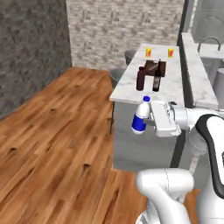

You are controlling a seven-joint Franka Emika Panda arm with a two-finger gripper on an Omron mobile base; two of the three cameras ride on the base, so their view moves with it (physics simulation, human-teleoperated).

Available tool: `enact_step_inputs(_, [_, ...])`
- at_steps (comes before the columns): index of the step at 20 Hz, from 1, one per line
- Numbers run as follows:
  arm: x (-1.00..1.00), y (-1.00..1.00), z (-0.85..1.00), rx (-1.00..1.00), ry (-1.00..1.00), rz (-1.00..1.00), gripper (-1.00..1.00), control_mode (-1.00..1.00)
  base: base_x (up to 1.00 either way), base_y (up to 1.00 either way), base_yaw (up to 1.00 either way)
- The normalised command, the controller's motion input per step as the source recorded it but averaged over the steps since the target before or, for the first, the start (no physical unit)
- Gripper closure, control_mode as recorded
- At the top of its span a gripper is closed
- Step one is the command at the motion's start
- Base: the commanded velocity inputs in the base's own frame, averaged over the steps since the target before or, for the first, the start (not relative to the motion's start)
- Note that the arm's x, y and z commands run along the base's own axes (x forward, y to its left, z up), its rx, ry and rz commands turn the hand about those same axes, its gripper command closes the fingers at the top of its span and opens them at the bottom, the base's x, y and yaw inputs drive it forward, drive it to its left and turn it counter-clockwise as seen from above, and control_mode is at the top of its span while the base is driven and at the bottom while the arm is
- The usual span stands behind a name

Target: Place the drinks on the dining counter in a tight cluster.

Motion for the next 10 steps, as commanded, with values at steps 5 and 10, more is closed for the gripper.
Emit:
enact_step_inputs(5, [0.0,0.0,0.0,0.0,0.0,0.0,1.0,1.0,1.0,1.0,-0.43])
enact_step_inputs(10, [0.0,0.0,0.0,0.0,0.0,0.0,1.0,1.0,1.0,1.0,-0.43])
